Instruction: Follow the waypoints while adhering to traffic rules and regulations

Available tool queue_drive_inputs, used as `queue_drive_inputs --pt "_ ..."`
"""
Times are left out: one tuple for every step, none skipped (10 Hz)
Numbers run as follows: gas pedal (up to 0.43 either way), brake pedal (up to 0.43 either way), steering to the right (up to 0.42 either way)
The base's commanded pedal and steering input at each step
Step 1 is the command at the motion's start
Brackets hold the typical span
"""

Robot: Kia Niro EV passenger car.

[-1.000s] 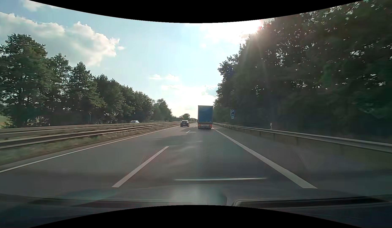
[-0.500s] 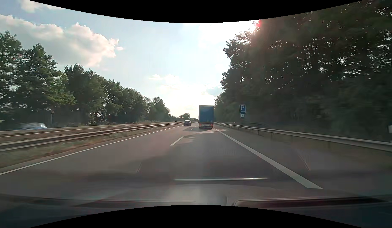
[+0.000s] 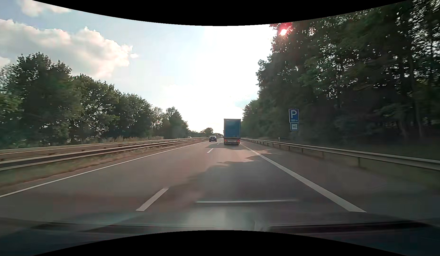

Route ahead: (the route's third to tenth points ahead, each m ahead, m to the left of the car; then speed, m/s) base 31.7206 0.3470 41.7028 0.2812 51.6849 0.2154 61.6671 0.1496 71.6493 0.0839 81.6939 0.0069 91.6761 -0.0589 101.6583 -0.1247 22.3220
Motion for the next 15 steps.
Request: queue_drive_inputs --pt "0.28 0.0 -0.001" --pt "0.287 0.0 -0.001" --pt "0.287 0.0 -0.001" --pt "0.311 0.0 -0.002" --pt "0.331 0.0 -0.001" --pt "0.35 0.0 -0.002" --pt "0.378 0.0 -0.002" --pt "0.398 0.0 -0.003" --pt "0.441 0.0 -0.003" --pt "0.469 0.0 -0.004" --pt "0.488 0.0 -0.008" --pt "0.52 0.0 -0.011" --pt "0.539 0.0 -0.012" --pt "0.559 0.0 -0.013" --pt "0.571 0.0 -0.013"
